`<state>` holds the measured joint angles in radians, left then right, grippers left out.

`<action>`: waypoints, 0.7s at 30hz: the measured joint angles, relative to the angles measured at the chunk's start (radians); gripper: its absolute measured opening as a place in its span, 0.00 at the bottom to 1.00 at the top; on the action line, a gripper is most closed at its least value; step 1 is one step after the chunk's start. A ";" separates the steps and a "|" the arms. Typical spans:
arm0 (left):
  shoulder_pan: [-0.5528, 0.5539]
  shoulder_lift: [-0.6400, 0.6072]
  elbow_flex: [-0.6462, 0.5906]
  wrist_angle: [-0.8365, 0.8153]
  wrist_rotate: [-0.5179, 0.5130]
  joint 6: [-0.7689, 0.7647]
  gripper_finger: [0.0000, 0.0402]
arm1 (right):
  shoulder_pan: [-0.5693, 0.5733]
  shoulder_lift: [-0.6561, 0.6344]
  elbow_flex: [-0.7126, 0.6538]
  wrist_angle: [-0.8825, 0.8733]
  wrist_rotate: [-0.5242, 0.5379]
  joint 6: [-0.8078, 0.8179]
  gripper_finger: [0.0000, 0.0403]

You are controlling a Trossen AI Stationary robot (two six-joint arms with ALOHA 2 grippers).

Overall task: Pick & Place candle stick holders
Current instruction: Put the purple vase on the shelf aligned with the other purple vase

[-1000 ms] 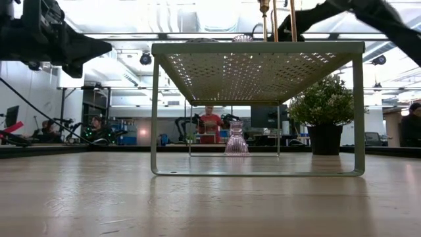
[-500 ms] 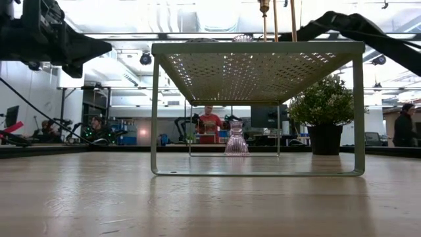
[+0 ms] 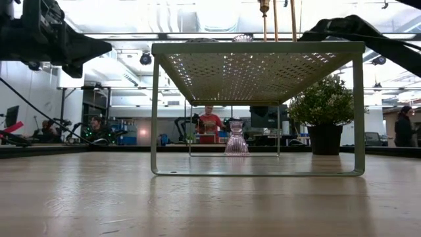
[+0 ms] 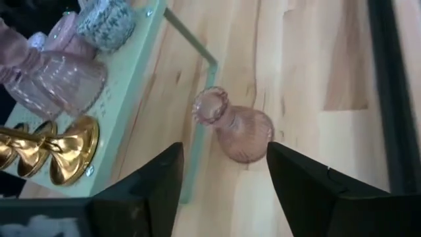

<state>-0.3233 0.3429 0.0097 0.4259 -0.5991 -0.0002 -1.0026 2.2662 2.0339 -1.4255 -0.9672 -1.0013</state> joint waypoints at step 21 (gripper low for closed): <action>0.000 0.000 0.000 0.000 0.000 0.000 0.04 | 0.096 -0.002 -0.027 0.112 0.104 -0.023 0.50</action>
<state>-0.3229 0.3430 0.0093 0.4255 -0.5991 -0.0002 -0.9065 2.2642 2.0067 -1.3131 -0.8635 -1.0239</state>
